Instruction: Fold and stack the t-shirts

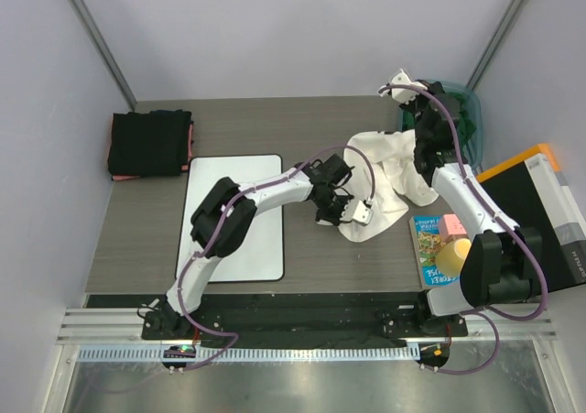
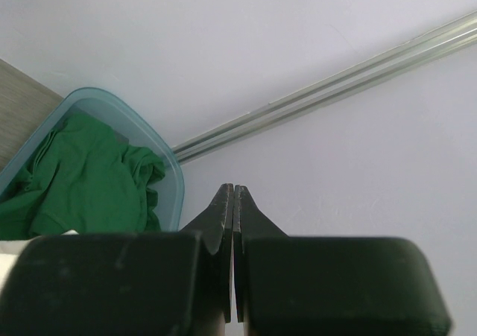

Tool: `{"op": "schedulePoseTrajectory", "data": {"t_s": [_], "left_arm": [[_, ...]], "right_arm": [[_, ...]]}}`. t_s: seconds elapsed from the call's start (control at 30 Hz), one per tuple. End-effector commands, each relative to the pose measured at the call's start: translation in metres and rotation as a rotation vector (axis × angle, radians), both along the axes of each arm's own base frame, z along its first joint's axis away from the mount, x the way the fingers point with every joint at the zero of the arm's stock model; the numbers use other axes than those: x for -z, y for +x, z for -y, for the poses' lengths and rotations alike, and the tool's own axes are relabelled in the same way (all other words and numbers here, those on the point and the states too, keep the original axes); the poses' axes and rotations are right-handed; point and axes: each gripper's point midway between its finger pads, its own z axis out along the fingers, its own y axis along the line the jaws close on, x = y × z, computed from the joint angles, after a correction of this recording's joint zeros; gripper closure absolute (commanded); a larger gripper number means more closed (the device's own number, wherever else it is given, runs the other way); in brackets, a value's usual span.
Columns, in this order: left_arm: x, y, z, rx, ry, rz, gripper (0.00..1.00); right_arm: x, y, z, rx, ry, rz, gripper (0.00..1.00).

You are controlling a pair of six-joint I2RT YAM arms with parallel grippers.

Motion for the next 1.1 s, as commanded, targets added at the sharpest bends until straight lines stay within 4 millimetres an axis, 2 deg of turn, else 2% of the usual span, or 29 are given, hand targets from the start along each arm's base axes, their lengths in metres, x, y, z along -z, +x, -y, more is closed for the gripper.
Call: {"op": "schedulePoseTrajectory", "data": {"t_s": [0.0,0.03,0.07,0.1,0.13,0.17,0.2,0.23,0.27,0.3,0.33,0.37,0.47,0.5,0.53,0.57,0.6,0.67,0.7,0.73,0.77,0.8,0.87,0.9,0.93,0.97,1.0,1.03,1.07], "left_arm": [[-0.001,0.035,-0.027,-0.082,0.159,0.136,1.0],[-0.021,0.055,-0.032,-0.104,0.182,0.214,1.0],[-0.032,0.064,-0.047,-0.11,0.227,0.242,1.0],[-0.054,0.085,-0.064,-0.153,0.234,0.285,1.0],[-0.087,0.112,-0.073,-0.165,0.23,0.382,1.0],[-0.1,0.115,-0.094,-0.168,0.281,0.382,1.0],[-0.117,0.133,-0.12,-0.203,0.315,0.411,1.0],[-0.148,0.153,-0.136,-0.192,0.349,0.515,1.0],[-0.156,0.152,-0.164,-0.176,0.437,0.519,1.0],[-0.165,0.163,-0.192,-0.18,0.504,0.555,1.0],[-0.18,0.166,-0.212,-0.181,0.548,0.593,1.0],[-0.189,0.175,-0.248,-0.157,0.659,0.636,1.0],[-0.206,0.169,-0.301,-0.114,0.798,0.653,1.0],[-0.21,0.169,-0.328,-0.137,0.861,0.637,1.0],[-0.214,0.165,-0.344,-0.144,0.897,0.625,1.0],[-0.212,0.156,-0.36,-0.132,0.943,0.577,1.0],[-0.206,0.151,-0.386,-0.153,1.012,0.535,1.0],[-0.206,0.149,-0.421,-0.207,1.085,0.524,1.0],[-0.193,0.144,-0.434,-0.184,1.129,0.497,1.0],[-0.189,0.146,-0.442,-0.202,1.133,0.504,1.0],[-0.19,0.157,-0.452,-0.265,1.128,0.553,1.0],[-0.178,0.158,-0.456,-0.27,1.131,0.546,1.0],[-0.174,0.175,-0.458,-0.349,1.117,0.605,1.0],[-0.167,0.179,-0.459,-0.36,1.131,0.608,0.93],[-0.171,0.193,-0.459,-0.432,1.134,0.676,0.81],[-0.171,0.2,-0.458,-0.459,1.132,0.704,0.67],[-0.171,0.206,-0.457,-0.477,1.135,0.718,0.45],[-0.174,0.21,-0.455,-0.512,1.123,0.739,0.38],[-0.175,0.214,-0.446,-0.529,1.097,0.752,0.32]], "right_arm": [[-0.039,-0.002,0.0,-0.008,0.04,0.107,0.99],[-0.04,-0.003,0.0,-0.011,0.038,0.11,0.99],[-0.037,-0.004,0.0,-0.012,0.037,0.104,0.99],[-0.036,-0.004,0.0,-0.012,0.037,0.103,0.99],[-0.035,-0.005,-0.001,-0.016,0.032,0.1,0.99],[-0.033,-0.005,-0.001,-0.018,0.03,0.1,0.99],[-0.033,-0.005,-0.001,-0.018,0.03,0.1,0.99],[-0.032,-0.006,-0.001,-0.019,0.03,0.099,0.99],[-0.029,-0.005,-0.001,-0.019,0.031,0.093,0.99],[-0.029,-0.006,-0.001,-0.021,0.032,0.093,0.99],[-0.028,-0.005,-0.002,-0.024,0.032,0.09,0.99],[-0.026,-0.004,-0.002,-0.024,0.034,0.086,0.99],[-0.025,-0.003,-0.001,-0.022,0.042,0.085,0.99],[-0.023,-0.003,-0.001,-0.02,0.042,0.081,0.99],[-0.022,-0.002,-0.001,-0.021,0.044,0.08,0.99],[-0.022,-0.002,-0.001,-0.019,0.044,0.078,0.99],[-0.02,-0.002,-0.001,-0.018,0.047,0.075,0.99],[-0.019,-0.001,-0.001,-0.015,0.047,0.071,0.99],[-0.018,-0.001,0.0,-0.012,0.05,0.068,0.99],[-0.016,-0.001,-0.001,-0.015,0.055,0.063,0.99],[-0.016,0.0,-0.002,-0.018,0.057,0.062,0.99],[-0.014,0.001,-0.002,-0.019,0.062,0.056,0.99],[-0.013,0.003,-0.004,-0.025,0.069,0.049,0.99],[-0.012,0.004,-0.005,-0.03,0.071,0.042,0.98],[-0.008,0.005,-0.009,-0.046,0.08,0.022,0.98],[-0.008,0.004,-0.013,-0.065,0.091,0.013,0.97],[-0.004,0.003,-0.018,-0.089,0.1,-0.009,0.96],[0.012,0.002,-0.031,-0.163,0.106,-0.087,0.93],[0.014,-0.004,-0.038,-0.203,0.112,-0.113,0.9]]}}
